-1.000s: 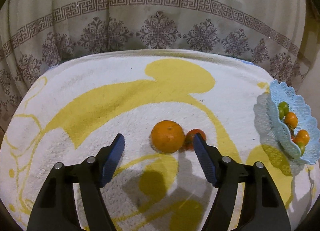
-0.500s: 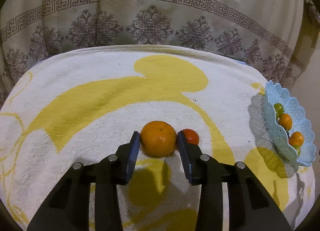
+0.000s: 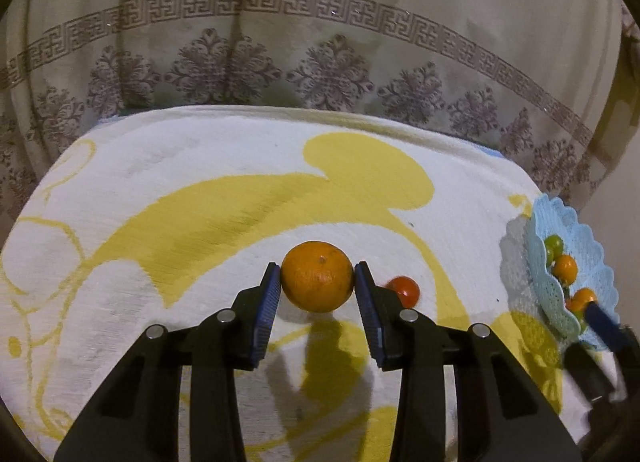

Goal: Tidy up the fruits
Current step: 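Grasp the tangerine with the left tool while the right tool grasps the red cherry tomato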

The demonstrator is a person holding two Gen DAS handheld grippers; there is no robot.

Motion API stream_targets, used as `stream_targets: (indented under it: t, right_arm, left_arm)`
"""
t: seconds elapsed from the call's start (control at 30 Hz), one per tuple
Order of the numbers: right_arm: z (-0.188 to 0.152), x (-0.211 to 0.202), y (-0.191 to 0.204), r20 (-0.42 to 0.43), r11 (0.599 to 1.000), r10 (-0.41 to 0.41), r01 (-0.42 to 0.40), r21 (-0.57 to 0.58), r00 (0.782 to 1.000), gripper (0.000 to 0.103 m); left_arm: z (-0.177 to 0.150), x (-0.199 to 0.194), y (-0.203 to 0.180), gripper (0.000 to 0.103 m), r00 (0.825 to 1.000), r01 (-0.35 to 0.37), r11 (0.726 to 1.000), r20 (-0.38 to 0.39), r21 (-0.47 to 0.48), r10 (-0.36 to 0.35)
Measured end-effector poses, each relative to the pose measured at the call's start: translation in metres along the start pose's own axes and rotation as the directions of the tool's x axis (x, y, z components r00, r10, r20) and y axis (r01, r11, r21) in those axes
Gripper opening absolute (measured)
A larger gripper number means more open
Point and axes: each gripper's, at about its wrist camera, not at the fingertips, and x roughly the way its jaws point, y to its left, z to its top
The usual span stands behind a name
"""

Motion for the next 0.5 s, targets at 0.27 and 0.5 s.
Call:
stream_targets:
  t: [0.27,0.5]
  right_arm:
    - [0.010,0.056,0.042,-0.101,0.993,0.078,-0.087,-0.082,0.992,0.070]
    - [0.013,0.091,0.045,-0.169,0.993,0.105,-0.111,-0.027,0.980,0.052]
  left_arm:
    - [0.006,-0.005,0.015,0.039,0.999,-0.031,0.999,0.024,-0.042,0.032]
    - [0.007,-0.004,0.022,0.039,0.998,-0.053,0.997,0.027,-0.060,0.054]
